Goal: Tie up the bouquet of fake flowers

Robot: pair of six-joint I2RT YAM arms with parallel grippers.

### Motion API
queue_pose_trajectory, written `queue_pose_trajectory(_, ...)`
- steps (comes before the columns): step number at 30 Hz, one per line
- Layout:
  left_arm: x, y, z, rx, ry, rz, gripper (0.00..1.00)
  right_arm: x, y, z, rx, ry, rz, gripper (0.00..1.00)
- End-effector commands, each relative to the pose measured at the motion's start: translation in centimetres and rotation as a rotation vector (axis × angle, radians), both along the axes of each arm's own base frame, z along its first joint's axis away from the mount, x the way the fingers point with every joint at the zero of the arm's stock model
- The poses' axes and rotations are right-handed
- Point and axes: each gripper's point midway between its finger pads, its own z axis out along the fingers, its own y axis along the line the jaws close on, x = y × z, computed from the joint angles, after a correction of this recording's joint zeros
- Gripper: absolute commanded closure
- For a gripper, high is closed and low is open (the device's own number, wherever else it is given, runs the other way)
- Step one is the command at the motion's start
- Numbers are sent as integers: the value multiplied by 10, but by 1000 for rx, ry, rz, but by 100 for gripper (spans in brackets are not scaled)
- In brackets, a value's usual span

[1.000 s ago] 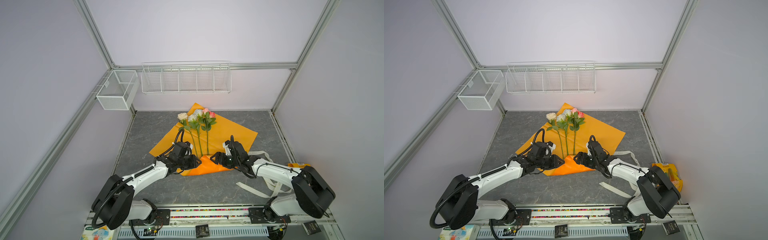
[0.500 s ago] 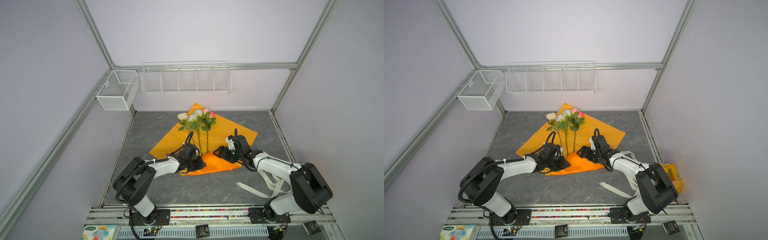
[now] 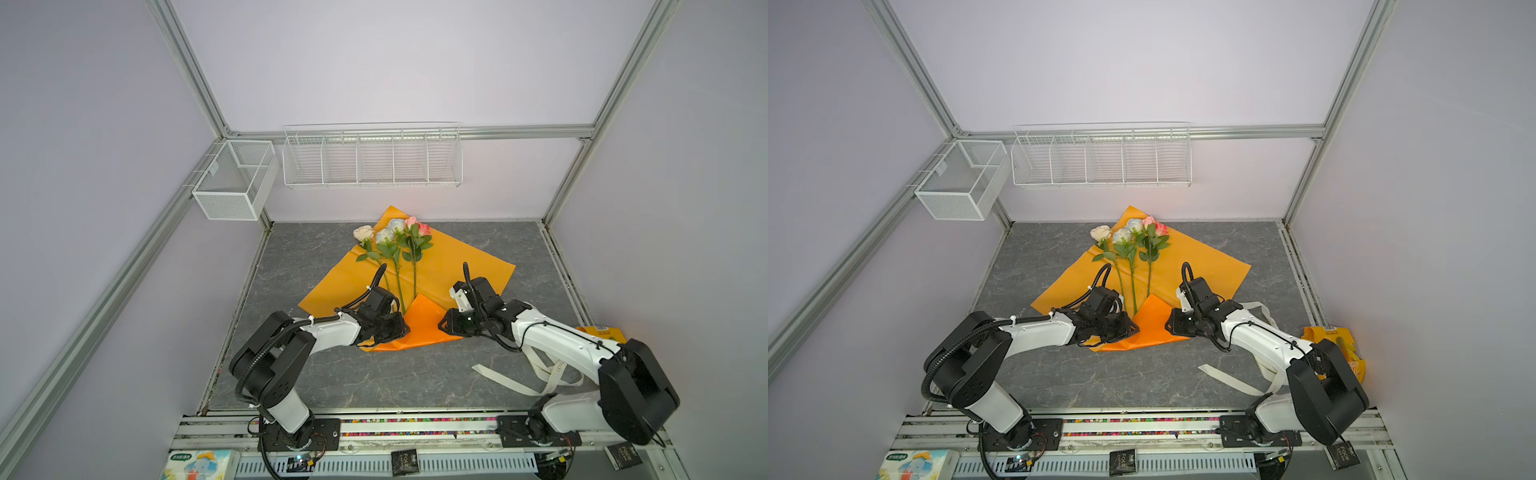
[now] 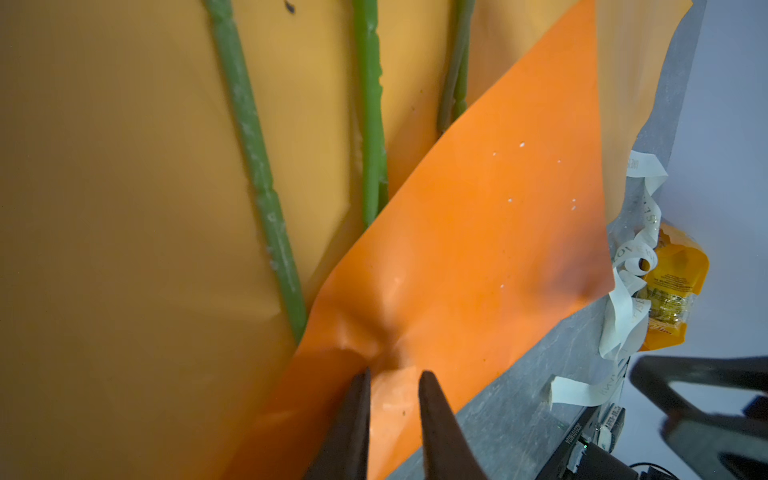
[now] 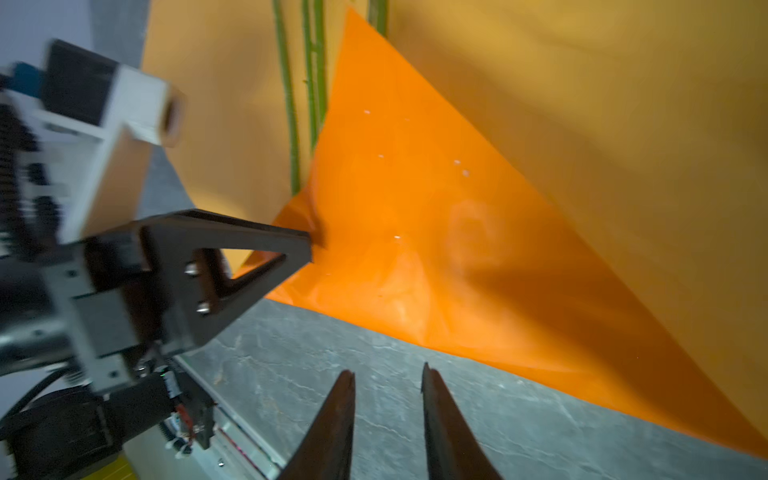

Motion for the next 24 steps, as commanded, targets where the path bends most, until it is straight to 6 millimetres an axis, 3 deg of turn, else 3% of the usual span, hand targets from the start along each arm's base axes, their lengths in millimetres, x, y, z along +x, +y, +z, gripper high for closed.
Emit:
queue_pose_trajectory(1, -2, 3, -5, 24, 11, 2, 77, -6, -39, -33, -197, 65, -62, 70)
queue_pose_trajectory(7, -3, 3, -9, 34, 22, -5, 78, -9, -72, -58, -335, 148, -129, 71)
queue_pose_trajectory(17, -6, 8, -18, 77, 44, -10, 81, -7, -91, -52, -344, 171, -147, 72)
queue_pose_trajectory(20, -6, 7, -14, 65, 36, -16, 81, 0, -77, -32, -260, 118, -125, 75)
queue_pose_trajectory(24, -5, 0, -1, 19, 15, -34, 79, 10, -46, 15, -144, -47, -76, 72)
